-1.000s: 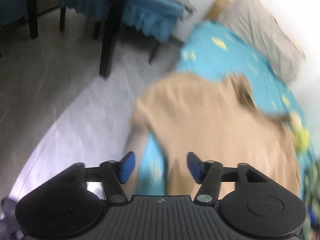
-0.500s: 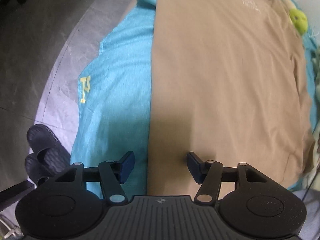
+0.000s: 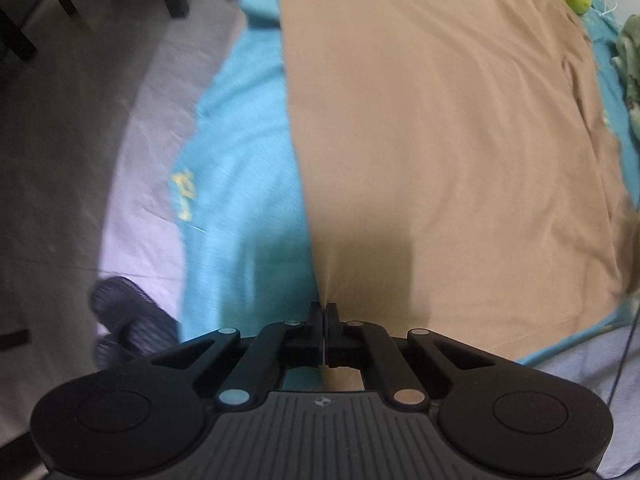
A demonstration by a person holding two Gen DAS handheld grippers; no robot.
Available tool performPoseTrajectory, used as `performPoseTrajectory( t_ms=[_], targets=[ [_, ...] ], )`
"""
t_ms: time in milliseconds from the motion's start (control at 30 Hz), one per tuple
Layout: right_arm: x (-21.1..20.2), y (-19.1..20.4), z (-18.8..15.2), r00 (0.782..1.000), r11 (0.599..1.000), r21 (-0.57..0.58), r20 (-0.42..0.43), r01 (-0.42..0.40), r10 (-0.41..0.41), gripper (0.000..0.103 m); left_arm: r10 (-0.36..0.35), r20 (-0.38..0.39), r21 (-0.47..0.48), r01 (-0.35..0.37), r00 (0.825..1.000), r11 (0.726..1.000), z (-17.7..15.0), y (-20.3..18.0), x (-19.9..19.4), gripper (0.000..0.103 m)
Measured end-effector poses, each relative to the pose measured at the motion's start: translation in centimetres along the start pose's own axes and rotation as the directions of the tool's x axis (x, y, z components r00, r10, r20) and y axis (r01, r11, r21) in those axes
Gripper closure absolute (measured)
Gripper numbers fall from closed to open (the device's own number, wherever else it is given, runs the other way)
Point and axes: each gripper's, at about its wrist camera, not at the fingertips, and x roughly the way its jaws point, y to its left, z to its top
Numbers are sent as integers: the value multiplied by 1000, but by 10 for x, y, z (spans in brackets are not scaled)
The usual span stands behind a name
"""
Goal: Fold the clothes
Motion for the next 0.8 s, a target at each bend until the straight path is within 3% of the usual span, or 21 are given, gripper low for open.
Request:
performPoseTrajectory(
  t_ms=[167, 267, 333, 433, 500, 533, 600, 667, 733, 800],
  targets=[
    [3, -1, 1, 1000, 1000, 13, -5, -10, 10, 20, 99, -16, -2, -99, 995, 995, 5, 4, 3, 102],
    [2, -1, 1, 1000, 1000, 16, -8, -13, 14, 20, 113, 1, 17, -113, 994, 993, 8, 1, 8, 101],
    [2, -1, 1, 1000, 1000, 17, -9, -18, 18, 20, 114, 35, 29, -115, 993, 993, 12, -2, 4, 92],
    [2, 0, 1, 1000, 1000, 17, -12, -23, 23, 20, 108, 98, 42, -113, 989, 993, 16, -8, -8, 65],
    [4, 1, 1, 1000, 1000, 17, -17, -25, 25, 20, 101, 158, 49, -110, 982, 993, 19, -12, -23, 39],
    [5, 1, 1, 999, 999, 18, -20, -26, 26, 20, 100, 205, 59, -115, 973, 992, 19, -17, -33, 35],
    [7, 1, 1, 999, 999, 20, -25, -29, 30, 20, 90, 310, 70, -118, 946, 991, 21, -25, -51, 20],
    [9, 0, 2, 999, 999, 23, -28, -35, 35, 20, 63, 420, 72, -103, 905, 992, 25, -33, -70, 18],
    [9, -2, 6, 999, 999, 31, -27, -45, 46, 20, 29, 528, 57, -70, 849, 996, 27, -44, -86, 11],
    [8, -10, 12, 999, 997, 54, -17, -51, 52, 20, -3, 624, 40, -27, 782, 999, 29, -55, -99, 0]
  ],
)
